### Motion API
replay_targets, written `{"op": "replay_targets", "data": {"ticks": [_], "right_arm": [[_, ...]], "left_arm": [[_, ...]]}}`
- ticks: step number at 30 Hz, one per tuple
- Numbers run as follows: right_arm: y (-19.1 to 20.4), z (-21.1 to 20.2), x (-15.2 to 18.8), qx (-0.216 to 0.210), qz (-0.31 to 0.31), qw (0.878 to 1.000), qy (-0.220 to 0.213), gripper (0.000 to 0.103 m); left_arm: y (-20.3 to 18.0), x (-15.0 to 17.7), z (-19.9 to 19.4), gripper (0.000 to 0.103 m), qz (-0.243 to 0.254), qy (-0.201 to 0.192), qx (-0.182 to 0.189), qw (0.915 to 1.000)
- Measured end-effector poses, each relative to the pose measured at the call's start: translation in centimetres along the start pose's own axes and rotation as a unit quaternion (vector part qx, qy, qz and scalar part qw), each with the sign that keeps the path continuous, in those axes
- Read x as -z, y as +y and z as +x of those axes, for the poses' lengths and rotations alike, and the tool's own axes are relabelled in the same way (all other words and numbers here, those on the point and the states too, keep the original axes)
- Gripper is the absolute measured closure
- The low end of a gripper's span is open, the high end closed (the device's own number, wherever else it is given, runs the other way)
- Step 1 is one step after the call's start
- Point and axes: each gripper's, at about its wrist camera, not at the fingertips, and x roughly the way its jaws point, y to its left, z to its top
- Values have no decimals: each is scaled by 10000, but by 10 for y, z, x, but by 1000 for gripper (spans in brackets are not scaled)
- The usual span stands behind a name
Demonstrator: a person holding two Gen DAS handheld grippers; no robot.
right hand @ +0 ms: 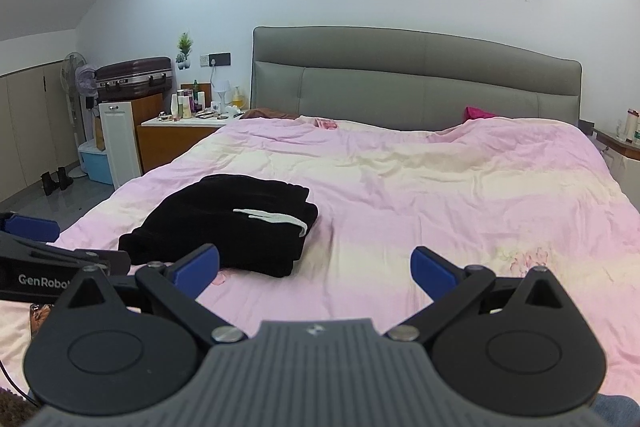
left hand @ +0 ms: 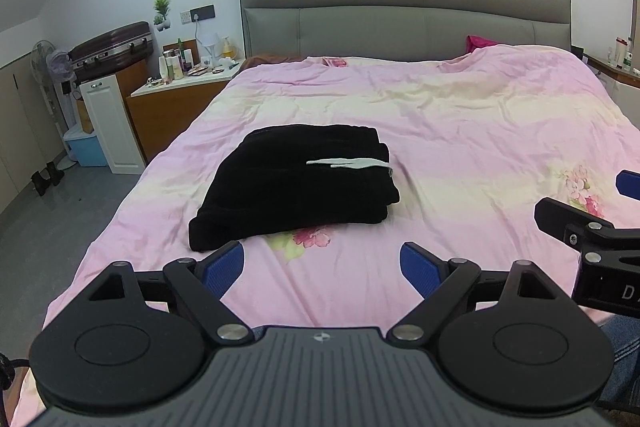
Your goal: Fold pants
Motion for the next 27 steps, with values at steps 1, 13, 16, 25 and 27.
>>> {"op": "replay_targets", "data": {"ticks": [1,13,16,25,27], "right_arm": [[0,0,0,-6,-4,10000,-3,5],[0,-2,1,-16,26,10000,10,5],[0,-2,1,-15,25,10000,12,5],[-1,-1,1,-12,34,10000,24,5],[-2,-1,1,-8,50,10000,27,5]], "left_arm": [[0,0,0,0,-4,2,-3,10000],[1,-2,-3,0,3,-12,-1,10000],[1,-2,-4,0,3,-10,-2,10000],[0,-2,-4,0,-5,-16,-12,10000],[1,-3,-6,0,-12,-24,-20,10000]]}}
